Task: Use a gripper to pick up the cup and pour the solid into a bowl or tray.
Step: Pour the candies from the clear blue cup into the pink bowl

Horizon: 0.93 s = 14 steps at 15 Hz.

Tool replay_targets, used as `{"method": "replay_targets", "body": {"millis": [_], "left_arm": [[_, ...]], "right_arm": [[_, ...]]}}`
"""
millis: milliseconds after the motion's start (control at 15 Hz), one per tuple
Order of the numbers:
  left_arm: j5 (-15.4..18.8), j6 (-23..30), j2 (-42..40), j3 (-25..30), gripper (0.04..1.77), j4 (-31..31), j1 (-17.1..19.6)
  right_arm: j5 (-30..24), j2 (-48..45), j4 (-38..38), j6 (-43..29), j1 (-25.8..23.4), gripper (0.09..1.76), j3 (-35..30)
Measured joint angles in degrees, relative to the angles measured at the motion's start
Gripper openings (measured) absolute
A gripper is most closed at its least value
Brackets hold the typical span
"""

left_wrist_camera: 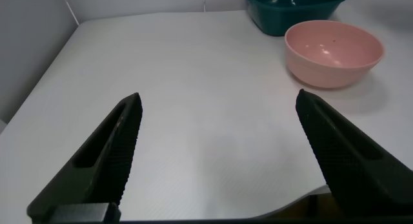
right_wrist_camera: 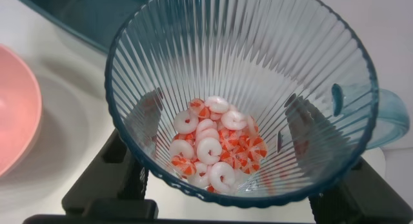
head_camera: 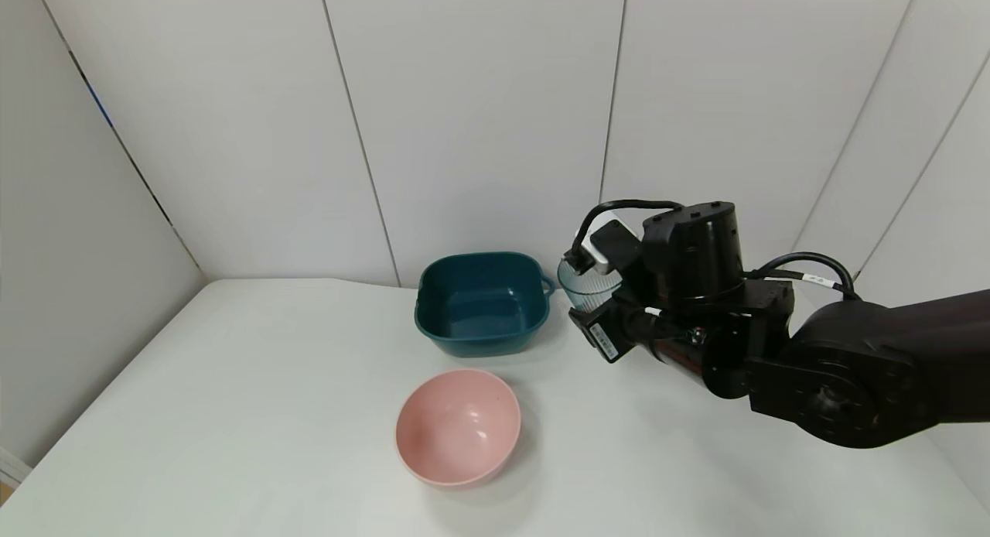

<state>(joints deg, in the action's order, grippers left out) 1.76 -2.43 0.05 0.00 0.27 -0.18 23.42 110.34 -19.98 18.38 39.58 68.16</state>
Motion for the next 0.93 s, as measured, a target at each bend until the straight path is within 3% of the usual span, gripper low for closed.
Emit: {"method": "replay_targets", "body": {"millis": [600,933], "left_arm": [[-0.02,-0.02,0.00,0.00,1.72,0.00,0.00],[-0.05,-0.02,0.00,0.00,1.72,0.00,0.02]], "right_arm": [[7.28,5.07,0.48,7.61,6.53,1.35,1.30],[12.41,7.33,7.72,8.79,10.41,1.35,3.89]]}}
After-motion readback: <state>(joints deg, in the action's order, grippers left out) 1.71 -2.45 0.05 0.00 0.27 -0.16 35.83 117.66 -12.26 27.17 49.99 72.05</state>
